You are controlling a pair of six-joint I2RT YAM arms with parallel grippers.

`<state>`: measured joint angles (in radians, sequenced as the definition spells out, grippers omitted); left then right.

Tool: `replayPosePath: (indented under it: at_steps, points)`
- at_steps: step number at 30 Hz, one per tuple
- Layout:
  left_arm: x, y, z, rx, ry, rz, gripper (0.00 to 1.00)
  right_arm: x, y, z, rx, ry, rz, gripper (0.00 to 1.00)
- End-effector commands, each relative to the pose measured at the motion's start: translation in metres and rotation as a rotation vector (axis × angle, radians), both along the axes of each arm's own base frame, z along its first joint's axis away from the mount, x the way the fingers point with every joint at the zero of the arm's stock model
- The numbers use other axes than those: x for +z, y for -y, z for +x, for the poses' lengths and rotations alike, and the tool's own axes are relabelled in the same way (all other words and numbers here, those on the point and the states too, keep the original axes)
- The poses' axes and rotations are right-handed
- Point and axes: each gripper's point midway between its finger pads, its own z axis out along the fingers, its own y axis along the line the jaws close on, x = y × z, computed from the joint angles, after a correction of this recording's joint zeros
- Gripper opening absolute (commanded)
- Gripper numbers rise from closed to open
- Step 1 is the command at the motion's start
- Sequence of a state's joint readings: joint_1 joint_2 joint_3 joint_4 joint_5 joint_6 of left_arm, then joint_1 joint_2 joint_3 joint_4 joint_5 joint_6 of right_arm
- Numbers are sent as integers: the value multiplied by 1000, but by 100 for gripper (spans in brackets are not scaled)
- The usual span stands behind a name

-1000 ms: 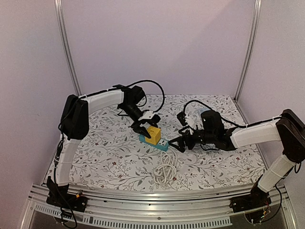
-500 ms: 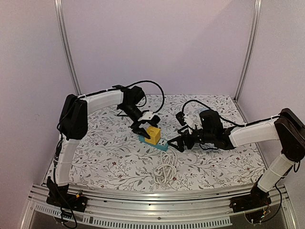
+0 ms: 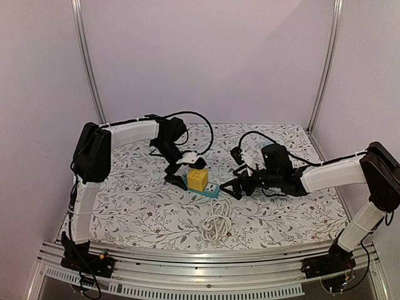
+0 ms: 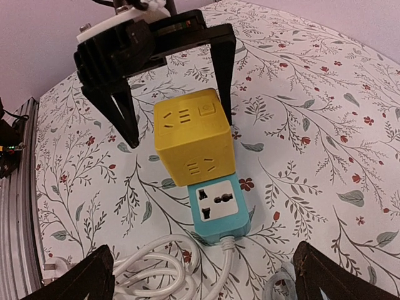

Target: Insert the plug

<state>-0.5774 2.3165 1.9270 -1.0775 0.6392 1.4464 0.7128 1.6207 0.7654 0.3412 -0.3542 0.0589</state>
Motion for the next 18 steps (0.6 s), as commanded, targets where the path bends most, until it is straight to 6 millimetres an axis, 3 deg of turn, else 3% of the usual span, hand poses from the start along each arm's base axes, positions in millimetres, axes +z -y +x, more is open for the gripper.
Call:
replayPosePath:
  at_steps: [1, 18]
  points:
    - [38, -4, 2, 22, 32, -70, 99, 7, 1, 0, 5, 9, 6, 99]
    - [112, -23, 11, 114, 80, -245, 99, 19, 6, 3, -29, 40, 13, 99]
